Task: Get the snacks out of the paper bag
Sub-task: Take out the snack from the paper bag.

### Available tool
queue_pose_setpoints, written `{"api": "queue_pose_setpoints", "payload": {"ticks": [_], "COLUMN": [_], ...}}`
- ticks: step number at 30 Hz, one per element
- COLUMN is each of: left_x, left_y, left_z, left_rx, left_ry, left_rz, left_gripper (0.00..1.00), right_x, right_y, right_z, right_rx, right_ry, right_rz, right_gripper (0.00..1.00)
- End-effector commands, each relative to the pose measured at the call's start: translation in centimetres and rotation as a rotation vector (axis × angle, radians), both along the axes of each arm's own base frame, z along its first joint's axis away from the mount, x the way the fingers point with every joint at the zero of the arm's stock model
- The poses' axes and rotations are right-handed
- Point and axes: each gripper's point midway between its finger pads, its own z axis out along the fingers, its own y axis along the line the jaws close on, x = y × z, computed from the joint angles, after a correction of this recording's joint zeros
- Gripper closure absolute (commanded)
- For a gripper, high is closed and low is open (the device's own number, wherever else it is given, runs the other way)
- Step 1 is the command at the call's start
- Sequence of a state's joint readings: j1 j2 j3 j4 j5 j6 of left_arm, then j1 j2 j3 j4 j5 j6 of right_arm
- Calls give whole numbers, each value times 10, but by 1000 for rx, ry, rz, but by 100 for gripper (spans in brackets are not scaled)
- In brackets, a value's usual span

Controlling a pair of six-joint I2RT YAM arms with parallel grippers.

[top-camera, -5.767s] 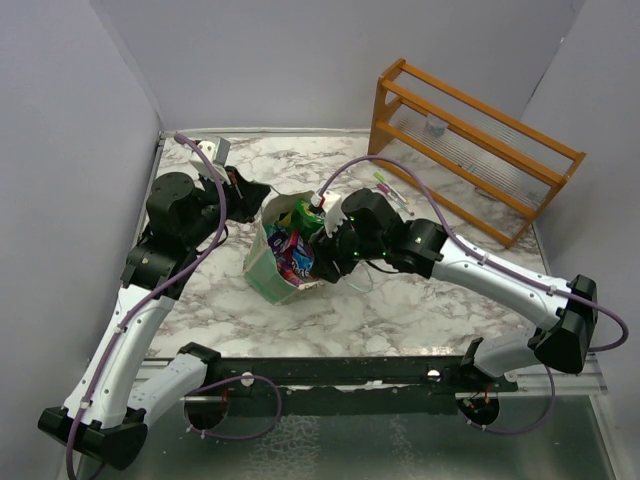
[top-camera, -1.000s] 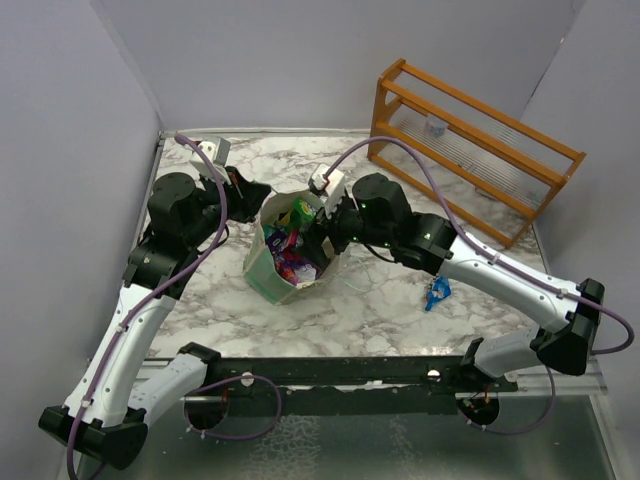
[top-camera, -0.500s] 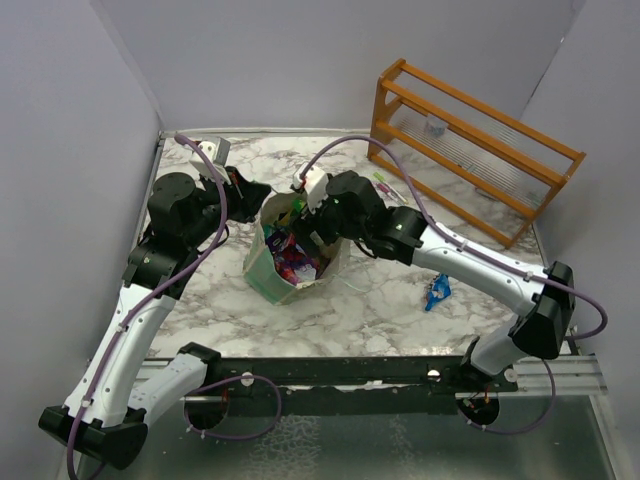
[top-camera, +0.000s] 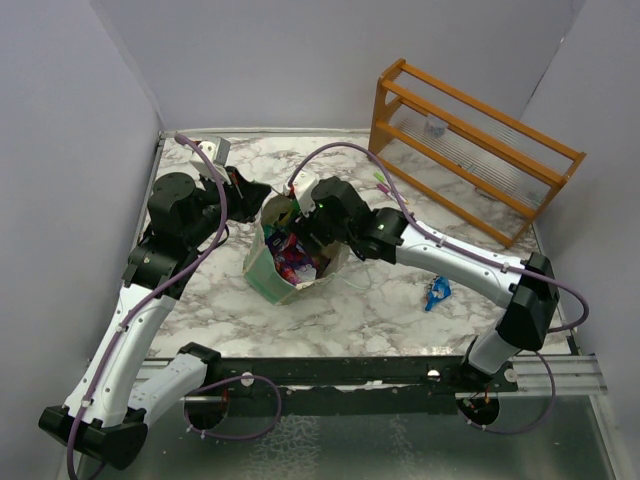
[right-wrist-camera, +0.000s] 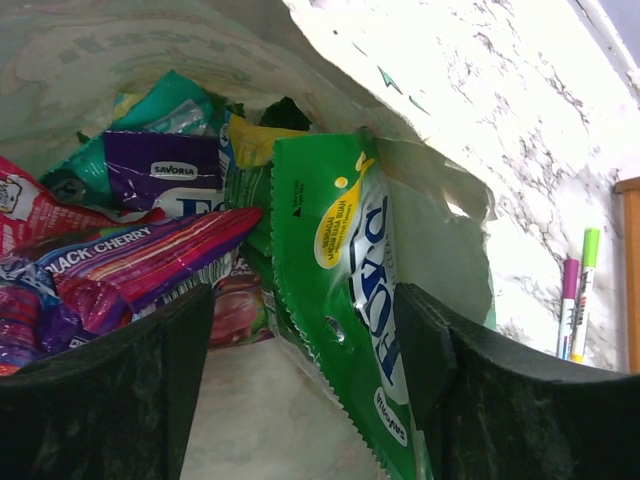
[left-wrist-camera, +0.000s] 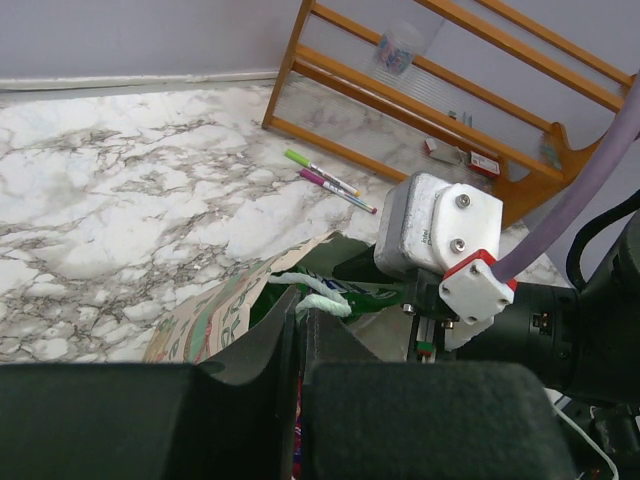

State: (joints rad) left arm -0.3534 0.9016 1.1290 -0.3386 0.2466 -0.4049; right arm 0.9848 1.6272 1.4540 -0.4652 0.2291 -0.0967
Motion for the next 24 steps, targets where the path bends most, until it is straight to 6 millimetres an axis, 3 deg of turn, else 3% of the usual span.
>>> {"api": "queue_pose_setpoints", "payload": {"ticks": [1,9,14,19,24], "left_x": [-3,-4,-4,-4,-5], "left_y": [-4,-3,-3,-3,-3], "left_z": [33,34,35,35,36], "left_rx": [-46,-42,-43,-43,-44], "left_ry": [-100,-101,-100,-102,-104], "left_rz": [-24,-23,-24,-26,-26], "left_gripper": [100,100,100,100,100], "right_x": [7,1,1,-6,-21], "right_y": [-7,1,0,4,13], "right_z": [-1,1,8,30,61], "right_rx": [-42,-6,-1,57,178], "right_ry": [-25,-4,-8,-10,-1], "right_rz": [-34,3,4,35,101], "right_gripper": [30,44,63,81,89]}}
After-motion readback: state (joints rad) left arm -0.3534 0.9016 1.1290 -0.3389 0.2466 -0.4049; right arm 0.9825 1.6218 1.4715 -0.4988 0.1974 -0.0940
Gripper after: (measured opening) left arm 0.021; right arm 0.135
